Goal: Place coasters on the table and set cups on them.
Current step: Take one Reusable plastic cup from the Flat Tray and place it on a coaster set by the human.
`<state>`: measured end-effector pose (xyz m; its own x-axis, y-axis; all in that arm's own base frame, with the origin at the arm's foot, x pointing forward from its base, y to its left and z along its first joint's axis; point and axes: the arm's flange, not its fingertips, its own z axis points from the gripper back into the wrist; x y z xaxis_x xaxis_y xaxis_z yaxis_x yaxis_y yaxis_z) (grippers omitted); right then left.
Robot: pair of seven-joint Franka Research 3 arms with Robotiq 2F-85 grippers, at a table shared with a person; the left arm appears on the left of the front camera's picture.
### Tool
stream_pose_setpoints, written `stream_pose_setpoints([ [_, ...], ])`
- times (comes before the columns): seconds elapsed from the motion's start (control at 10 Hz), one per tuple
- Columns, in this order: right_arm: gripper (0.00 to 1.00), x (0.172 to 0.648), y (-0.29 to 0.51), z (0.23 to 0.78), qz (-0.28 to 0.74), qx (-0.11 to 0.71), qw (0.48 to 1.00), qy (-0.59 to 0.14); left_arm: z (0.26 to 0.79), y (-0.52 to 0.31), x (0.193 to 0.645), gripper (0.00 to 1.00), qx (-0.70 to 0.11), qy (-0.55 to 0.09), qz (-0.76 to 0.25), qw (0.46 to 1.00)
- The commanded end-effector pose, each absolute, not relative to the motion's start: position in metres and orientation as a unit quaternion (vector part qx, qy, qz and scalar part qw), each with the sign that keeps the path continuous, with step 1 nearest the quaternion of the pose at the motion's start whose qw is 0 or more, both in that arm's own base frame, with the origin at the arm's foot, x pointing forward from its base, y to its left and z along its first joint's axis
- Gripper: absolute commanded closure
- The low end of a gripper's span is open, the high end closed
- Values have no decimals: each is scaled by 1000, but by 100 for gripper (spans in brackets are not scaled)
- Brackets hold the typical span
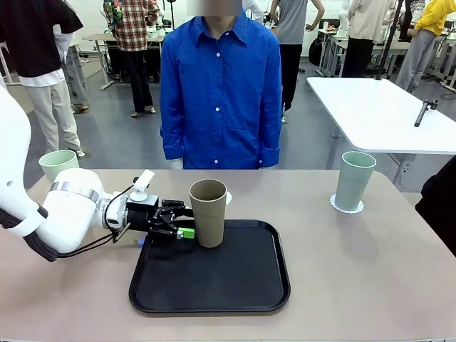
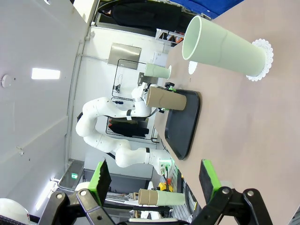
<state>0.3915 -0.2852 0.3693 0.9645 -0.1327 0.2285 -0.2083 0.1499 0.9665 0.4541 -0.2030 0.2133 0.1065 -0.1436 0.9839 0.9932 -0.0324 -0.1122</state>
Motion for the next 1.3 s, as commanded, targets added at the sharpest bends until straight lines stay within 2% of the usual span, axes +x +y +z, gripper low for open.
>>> stream_pose_setpoints([
  [0.0, 0, 391, -285, 370, 25, 653, 746, -128, 211, -215, 457, 0, -496, -416, -524, 554],
  [0.7, 0, 391, -285, 370, 25, 653, 746, -128, 213, -239, 463, 0, -502, -422, -529, 539],
  [1.2, 0, 391, -285, 370, 25, 653, 746, -128, 204, -258, 462, 0, -522, -407, -551, 509],
])
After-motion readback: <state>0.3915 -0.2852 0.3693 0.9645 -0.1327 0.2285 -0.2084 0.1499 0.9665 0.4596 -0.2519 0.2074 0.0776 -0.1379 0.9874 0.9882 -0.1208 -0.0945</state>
